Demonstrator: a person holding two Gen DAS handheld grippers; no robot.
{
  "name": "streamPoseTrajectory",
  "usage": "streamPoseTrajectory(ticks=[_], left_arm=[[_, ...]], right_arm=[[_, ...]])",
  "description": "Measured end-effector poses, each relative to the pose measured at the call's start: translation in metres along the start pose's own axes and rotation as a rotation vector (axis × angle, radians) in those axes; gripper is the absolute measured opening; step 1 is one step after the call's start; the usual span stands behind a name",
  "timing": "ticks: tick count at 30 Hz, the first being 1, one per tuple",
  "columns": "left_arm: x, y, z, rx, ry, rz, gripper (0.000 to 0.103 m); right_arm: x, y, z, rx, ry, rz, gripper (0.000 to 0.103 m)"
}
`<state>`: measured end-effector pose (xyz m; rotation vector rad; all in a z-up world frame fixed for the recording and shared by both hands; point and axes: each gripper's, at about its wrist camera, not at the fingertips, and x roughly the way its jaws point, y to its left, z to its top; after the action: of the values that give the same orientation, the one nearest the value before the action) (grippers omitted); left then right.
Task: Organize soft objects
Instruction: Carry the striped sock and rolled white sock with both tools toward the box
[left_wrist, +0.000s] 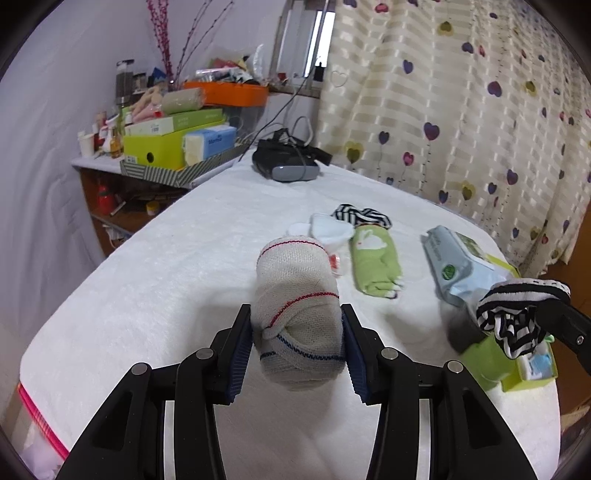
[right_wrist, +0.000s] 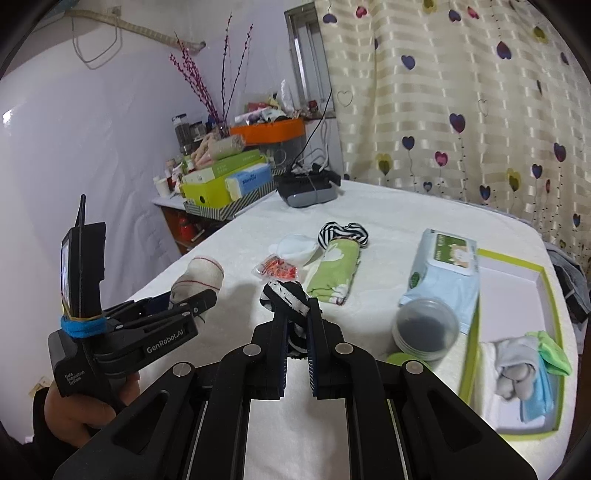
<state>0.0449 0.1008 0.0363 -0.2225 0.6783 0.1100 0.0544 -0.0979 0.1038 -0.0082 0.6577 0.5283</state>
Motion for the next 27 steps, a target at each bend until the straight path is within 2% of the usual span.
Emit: streamPoseTrajectory(ticks=[14, 27], left_arm=[[-0.027, -0.025, -0.011, 0.049, -0.022, -0.048, 0.045], [-0.034, -0.041, -0.013, 0.066, -0.032, -0.067, 0.045]], right_arm=[[-0.039, -0.004, -0.012, 0.017, -0.055, -0.016, 0.009], [-0.048, -0.017, -0.016, 0.039, -0.069, -0.008, 0.009]])
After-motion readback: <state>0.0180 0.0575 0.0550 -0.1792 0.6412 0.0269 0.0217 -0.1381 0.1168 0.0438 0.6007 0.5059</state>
